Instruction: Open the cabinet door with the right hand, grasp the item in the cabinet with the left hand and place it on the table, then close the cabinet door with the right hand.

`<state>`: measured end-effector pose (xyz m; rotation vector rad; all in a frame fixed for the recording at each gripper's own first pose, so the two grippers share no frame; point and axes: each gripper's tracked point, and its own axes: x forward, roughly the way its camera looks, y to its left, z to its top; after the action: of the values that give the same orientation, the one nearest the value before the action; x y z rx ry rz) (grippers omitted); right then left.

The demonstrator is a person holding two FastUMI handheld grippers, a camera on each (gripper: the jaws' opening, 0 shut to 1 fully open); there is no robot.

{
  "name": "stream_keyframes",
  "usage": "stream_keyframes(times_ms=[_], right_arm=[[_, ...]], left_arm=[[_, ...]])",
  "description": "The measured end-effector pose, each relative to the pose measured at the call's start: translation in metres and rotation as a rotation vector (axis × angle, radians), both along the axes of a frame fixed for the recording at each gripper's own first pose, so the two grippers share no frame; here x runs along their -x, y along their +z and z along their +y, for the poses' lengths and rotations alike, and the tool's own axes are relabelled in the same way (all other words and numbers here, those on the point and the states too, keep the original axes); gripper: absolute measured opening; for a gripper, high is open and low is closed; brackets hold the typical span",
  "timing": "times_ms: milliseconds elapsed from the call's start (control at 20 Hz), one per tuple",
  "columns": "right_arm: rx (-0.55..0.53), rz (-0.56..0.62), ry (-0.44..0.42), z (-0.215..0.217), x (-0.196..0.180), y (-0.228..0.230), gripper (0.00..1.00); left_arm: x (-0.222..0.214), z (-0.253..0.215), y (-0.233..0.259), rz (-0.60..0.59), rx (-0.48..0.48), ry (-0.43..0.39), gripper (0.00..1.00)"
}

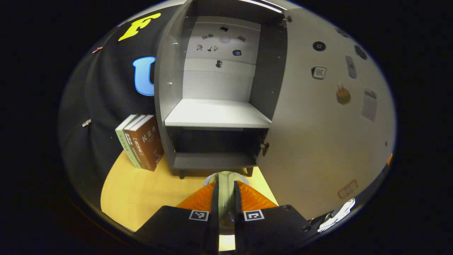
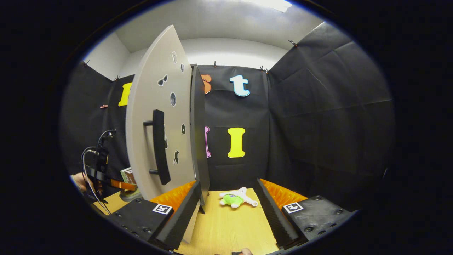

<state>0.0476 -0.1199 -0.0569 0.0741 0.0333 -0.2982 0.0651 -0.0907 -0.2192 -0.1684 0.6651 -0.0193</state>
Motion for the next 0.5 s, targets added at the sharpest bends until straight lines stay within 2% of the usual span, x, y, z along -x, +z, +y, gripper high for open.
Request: stream_keyframes(times_ms=[100,250,500], right_arm=[[0.023,0.004,-0.011,0.0,0.013,0.001,1.0],[0.01,-0.013,-0.029,0.002,0.02,0.004,0.98],[0.025,0.007,0.002,0.01,0.003,-0.013,1.0]], left_arm=[[0.021,-0.008,-0.024,0.021,0.004,0.003,0.21],[0.034,-0.023,-0.062,0.041,0.043,-0.005,0.21],[0.042,-0.031,-0.129,0.018,0.014,0.024,0.22]])
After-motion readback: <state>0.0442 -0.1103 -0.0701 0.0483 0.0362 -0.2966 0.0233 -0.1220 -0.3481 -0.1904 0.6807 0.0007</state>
